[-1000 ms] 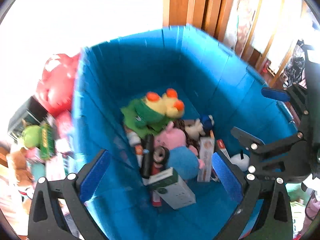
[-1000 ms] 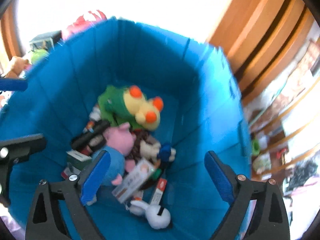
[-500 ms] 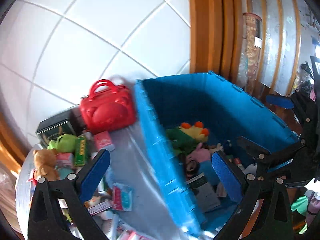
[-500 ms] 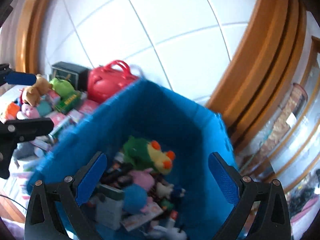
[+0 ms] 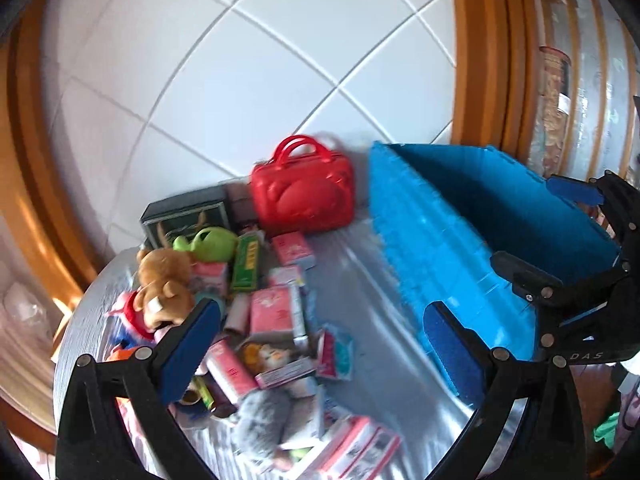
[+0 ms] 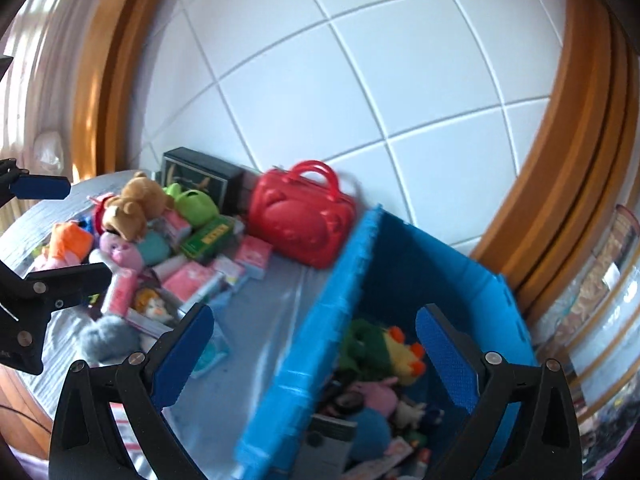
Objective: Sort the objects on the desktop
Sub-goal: 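Move both tools back from the bin toward the pile on the bed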
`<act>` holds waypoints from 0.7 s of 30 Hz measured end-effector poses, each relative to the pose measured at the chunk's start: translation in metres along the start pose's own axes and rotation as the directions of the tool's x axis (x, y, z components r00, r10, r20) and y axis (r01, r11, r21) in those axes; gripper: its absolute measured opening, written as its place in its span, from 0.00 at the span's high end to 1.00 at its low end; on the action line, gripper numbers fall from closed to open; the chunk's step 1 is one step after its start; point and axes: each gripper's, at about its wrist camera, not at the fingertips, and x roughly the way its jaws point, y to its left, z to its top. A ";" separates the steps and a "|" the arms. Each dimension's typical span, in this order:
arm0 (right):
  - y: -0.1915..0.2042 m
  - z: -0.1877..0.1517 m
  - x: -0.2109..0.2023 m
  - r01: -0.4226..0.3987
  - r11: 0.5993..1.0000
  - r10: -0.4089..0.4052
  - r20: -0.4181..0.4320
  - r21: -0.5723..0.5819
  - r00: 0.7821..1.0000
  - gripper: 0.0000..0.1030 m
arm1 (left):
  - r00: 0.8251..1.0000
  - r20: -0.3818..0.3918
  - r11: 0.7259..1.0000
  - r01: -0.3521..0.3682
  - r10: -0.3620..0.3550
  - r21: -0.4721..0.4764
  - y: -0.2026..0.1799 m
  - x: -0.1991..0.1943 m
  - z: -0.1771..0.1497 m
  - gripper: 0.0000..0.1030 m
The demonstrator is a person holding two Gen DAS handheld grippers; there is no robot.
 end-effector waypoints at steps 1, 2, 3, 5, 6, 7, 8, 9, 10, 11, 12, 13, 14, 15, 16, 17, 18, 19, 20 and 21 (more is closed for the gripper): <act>0.007 0.001 0.000 -0.003 1.000 0.003 0.000 -0.003 1.000 0.00 | 1.000 -0.006 1.000 -0.003 0.003 -0.008 0.009 0.000 -0.004 0.00; 0.015 0.002 0.001 -0.009 1.000 0.009 0.000 -0.006 1.000 0.00 | 1.000 -0.014 1.000 -0.005 0.005 -0.015 0.018 0.000 -0.008 0.00; 0.024 0.004 0.002 -0.017 1.000 0.017 0.001 -0.007 1.000 0.00 | 1.000 -0.019 1.000 -0.008 0.008 -0.020 0.024 0.000 -0.011 0.00; 0.037 0.007 0.004 -0.021 1.000 0.021 0.002 -0.010 1.000 0.00 | 0.999 -0.032 0.999 -0.021 0.020 -0.035 0.042 0.000 -0.019 0.00; 0.046 0.009 0.005 -0.024 1.000 0.024 0.004 -0.016 1.000 0.00 | 0.999 -0.038 0.999 -0.028 0.026 -0.042 0.050 0.001 -0.022 0.00; 0.052 0.010 0.007 -0.029 0.999 0.029 0.006 -0.018 1.000 0.00 | 0.999 -0.041 0.998 -0.034 0.032 -0.047 0.056 0.001 -0.025 0.00; 0.057 0.011 0.008 -0.034 0.999 0.034 0.006 -0.019 0.999 0.00 | 0.998 -0.044 0.998 -0.046 0.044 -0.053 0.064 0.002 -0.028 0.00; 0.064 0.012 0.010 -0.046 0.999 0.046 0.004 -0.016 0.999 0.00 | 0.997 -0.047 0.997 -0.060 0.057 -0.058 0.071 0.002 -0.032 0.00; 0.069 0.012 0.011 -0.057 0.998 0.057 0.002 -0.013 0.998 0.00 | 0.996 -0.050 0.996 -0.071 0.068 -0.062 0.076 0.002 -0.036 0.00; 0.077 0.012 0.015 -0.078 0.997 0.078 -0.003 -0.006 0.997 0.00 | 0.995 -0.056 0.994 -0.083 0.079 -0.071 0.083 0.003 -0.041 0.00; 0.081 0.011 0.017 -0.091 0.996 0.091 -0.008 0.002 0.996 0.00 | 0.994 -0.064 0.992 -0.094 0.089 -0.083 0.090 0.005 -0.046 0.00; 0.087 0.008 0.021 -0.113 0.994 0.113 -0.014 0.014 0.993 0.00 | 0.992 -0.080 0.989 -0.105 0.097 -0.105 0.101 0.008 -0.054 0.00; 0.093 0.005 0.025 -0.133 0.991 0.134 -0.018 0.026 0.991 0.00 | 0.990 -0.095 0.986 -0.115 0.104 -0.121 0.108 0.010 -0.061 0.00; 0.099 0.001 0.029 -0.154 0.987 0.155 -0.025 0.037 0.988 0.00 | 0.988 -0.106 0.983 -0.124 0.110 -0.132 0.115 0.013 -0.067 0.00; 0.105 -0.003 0.033 -0.171 0.984 0.173 -0.033 0.048 0.984 0.00 | 0.985 -0.119 0.979 -0.141 0.124 -0.144 0.123 0.016 -0.076 0.00; 0.109 -0.006 0.037 -0.182 0.982 0.184 -0.040 0.055 0.982 0.00 | 0.981 -0.130 0.975 -0.165 0.146 -0.150 0.130 0.019 -0.085 0.00; 0.117 -0.014 0.045 -0.201 0.977 0.205 -0.052 0.069 0.977 0.00 | 0.977 -0.139 0.971 -0.184 0.163 -0.150 0.136 0.022 -0.093 0.00; 0.121 -0.019 0.050 -0.212 0.974 0.217 -0.059 0.079 0.975 0.00 | 0.972 -0.148 0.967 -0.206 0.185 -0.147 0.141 0.026 -0.103 0.00; 0.127 -0.030 0.060 -0.221 0.970 0.229 -0.075 0.105 0.970 0.00 | 0.966 -0.160 0.964 -0.226 0.203 -0.143 0.146 0.032 -0.114 0.00; 0.131 -0.037 0.067 -0.226 0.966 0.237 -0.089 0.124 0.967 0.00 | 0.962 -0.174 0.962 -0.237 0.212 -0.139 0.150 0.037 -0.125 0.00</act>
